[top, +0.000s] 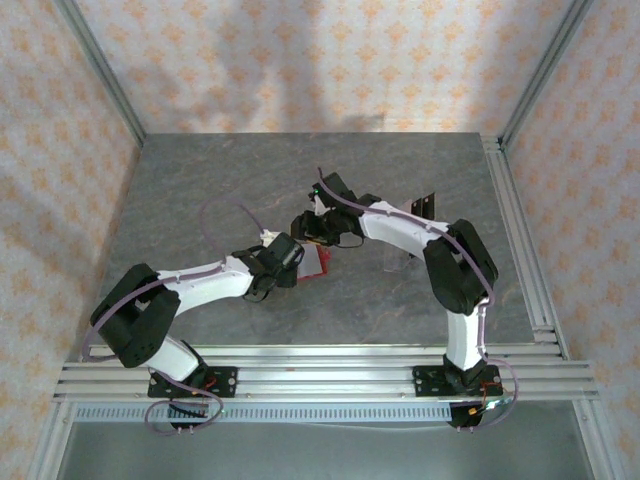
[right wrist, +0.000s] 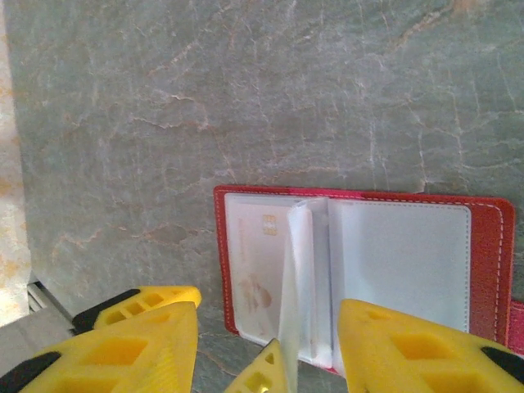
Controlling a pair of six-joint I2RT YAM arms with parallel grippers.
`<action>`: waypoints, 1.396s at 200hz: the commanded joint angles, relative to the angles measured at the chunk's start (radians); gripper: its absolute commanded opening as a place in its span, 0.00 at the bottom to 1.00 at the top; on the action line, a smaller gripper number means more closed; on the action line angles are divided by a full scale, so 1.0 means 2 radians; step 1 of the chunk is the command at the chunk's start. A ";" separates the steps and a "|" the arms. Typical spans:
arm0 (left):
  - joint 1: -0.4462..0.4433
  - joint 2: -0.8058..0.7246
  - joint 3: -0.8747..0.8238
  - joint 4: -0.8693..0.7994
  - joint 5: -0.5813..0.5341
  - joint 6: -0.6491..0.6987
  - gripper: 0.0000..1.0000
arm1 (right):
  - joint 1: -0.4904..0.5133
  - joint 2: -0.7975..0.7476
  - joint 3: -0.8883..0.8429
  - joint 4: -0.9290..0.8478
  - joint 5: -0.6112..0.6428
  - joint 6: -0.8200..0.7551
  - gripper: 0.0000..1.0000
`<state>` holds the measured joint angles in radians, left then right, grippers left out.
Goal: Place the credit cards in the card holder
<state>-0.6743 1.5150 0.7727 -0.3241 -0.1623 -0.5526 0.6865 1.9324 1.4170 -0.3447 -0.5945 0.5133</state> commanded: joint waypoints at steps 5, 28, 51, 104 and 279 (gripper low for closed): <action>-0.003 -0.002 -0.001 -0.001 -0.018 -0.009 0.69 | 0.003 0.007 -0.022 0.032 -0.003 0.027 0.49; -0.003 -0.021 -0.005 -0.008 -0.022 -0.009 0.69 | 0.011 0.025 -0.015 0.047 -0.017 0.038 0.49; -0.003 -0.065 -0.018 -0.027 -0.030 -0.014 0.70 | 0.023 0.046 0.002 0.057 -0.027 0.049 0.49; -0.002 -0.180 -0.049 -0.073 -0.058 -0.040 0.71 | 0.053 0.097 0.051 0.072 -0.042 0.075 0.49; 0.053 -0.017 0.031 -0.036 -0.018 -0.006 0.74 | -0.112 -0.059 0.097 -0.240 0.154 -0.132 0.48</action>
<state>-0.6003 1.4231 0.7738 -0.4217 -0.2150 -0.5968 0.5056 1.8221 1.5661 -0.5522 -0.4747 0.4267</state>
